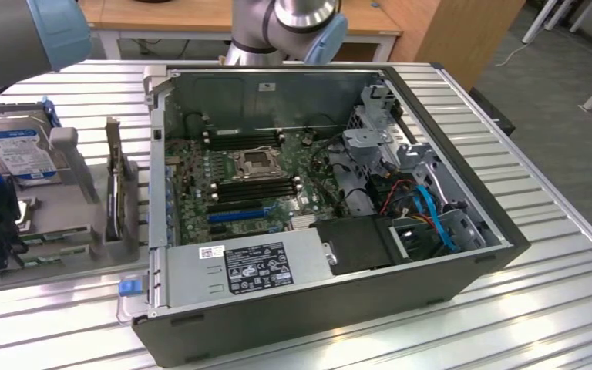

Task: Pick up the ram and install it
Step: 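Pick up the ram and move it above insertion slot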

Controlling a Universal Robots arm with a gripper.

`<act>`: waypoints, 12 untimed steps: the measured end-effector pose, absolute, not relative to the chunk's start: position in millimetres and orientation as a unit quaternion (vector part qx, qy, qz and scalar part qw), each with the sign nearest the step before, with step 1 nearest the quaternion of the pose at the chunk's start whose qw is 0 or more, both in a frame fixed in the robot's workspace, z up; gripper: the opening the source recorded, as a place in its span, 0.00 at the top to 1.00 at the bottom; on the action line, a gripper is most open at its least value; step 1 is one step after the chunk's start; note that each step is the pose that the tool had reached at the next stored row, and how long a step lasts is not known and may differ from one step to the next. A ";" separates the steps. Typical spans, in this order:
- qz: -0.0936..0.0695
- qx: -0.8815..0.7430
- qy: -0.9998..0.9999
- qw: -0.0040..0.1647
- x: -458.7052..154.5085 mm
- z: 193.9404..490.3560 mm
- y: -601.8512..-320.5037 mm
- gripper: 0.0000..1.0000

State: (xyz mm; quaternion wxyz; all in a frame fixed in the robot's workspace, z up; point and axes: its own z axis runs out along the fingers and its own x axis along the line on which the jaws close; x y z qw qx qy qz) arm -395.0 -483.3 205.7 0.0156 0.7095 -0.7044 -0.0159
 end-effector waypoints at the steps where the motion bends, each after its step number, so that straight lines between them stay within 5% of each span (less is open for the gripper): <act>1: -0.016 0.709 -0.704 0.016 -395.0 205.7 -483.3 0.71; 12: -0.016 0.709 -0.704 0.015 -395.0 197.3 -483.2 0.71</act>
